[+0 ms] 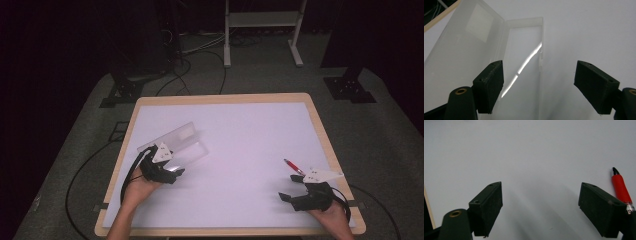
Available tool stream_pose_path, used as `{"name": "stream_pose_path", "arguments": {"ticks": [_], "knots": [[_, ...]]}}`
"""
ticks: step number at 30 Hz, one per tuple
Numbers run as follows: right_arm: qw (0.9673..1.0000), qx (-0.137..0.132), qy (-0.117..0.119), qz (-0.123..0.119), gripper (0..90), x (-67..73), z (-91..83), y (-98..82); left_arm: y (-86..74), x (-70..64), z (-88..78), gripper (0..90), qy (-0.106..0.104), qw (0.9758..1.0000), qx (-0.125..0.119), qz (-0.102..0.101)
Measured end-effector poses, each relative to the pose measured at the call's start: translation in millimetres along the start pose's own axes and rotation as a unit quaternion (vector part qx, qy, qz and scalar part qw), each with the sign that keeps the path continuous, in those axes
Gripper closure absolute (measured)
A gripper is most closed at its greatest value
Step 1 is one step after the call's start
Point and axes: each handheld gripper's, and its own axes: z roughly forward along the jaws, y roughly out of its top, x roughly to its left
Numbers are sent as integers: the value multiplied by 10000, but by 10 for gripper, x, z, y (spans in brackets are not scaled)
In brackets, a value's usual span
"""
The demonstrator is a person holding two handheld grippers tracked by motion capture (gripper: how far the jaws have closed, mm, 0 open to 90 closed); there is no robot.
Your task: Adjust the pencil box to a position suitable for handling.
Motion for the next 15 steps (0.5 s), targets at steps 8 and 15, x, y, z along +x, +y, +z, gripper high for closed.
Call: {"name": "stream_pose_path", "arguments": {"ticks": [8, 15], "knots": [[10000, 5, 1, -16, 186, 5, -12, -1, -37, 54, 40, 344, -71, 9999, 113, 40], [10000, -25, 1, -46, 186, 8, -21, 16, -56, 64, 128, 445, -234, 9991, 343, 128]]}}
